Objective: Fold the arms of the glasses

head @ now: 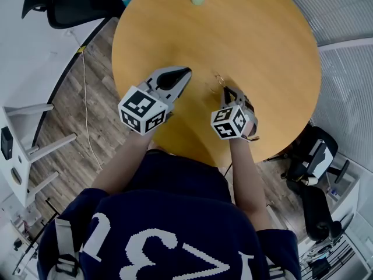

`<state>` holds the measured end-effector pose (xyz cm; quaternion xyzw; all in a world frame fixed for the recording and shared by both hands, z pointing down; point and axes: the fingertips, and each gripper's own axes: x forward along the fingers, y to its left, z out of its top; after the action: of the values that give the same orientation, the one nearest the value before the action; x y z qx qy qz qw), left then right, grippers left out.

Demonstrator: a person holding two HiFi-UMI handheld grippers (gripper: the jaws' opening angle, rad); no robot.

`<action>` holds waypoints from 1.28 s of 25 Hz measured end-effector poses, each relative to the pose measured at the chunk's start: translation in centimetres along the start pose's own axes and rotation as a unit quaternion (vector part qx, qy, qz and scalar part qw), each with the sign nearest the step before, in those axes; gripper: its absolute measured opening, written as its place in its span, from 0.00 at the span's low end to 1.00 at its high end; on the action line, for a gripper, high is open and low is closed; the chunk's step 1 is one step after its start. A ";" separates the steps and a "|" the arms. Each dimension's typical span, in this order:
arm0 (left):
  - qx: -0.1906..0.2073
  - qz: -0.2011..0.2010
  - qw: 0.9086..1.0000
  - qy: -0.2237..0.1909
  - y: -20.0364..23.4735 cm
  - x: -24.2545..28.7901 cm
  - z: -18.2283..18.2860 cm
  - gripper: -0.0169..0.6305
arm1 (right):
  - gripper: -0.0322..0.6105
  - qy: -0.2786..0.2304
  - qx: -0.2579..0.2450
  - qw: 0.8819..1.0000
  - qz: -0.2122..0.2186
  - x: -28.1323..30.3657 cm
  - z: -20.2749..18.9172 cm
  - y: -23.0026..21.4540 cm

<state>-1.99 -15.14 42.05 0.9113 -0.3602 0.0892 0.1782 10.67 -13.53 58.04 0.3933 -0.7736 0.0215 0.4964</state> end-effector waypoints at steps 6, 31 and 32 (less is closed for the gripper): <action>-0.005 0.007 1.000 0.000 0.4 -0.4 -0.2 0.05 | 0.10 0.003 -0.058 0.998 -0.003 0.3 0.8 1.7; 0.032 0.028 0.998 -0.037 1.4 -1.7 3.3 0.05 | 0.09 -0.204 0.226 0.953 -0.004 -7.7 5.9 -6.1; 0.036 0.032 0.998 -0.043 1.3 -1.9 3.7 0.05 | 0.09 -0.221 0.234 0.947 -0.015 -8.7 6.2 -6.9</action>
<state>-4.12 -16.25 38.40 0.9083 -0.3927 0.0690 0.1264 12.09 -15.83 45.59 0.5048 -0.8310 0.1074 0.2076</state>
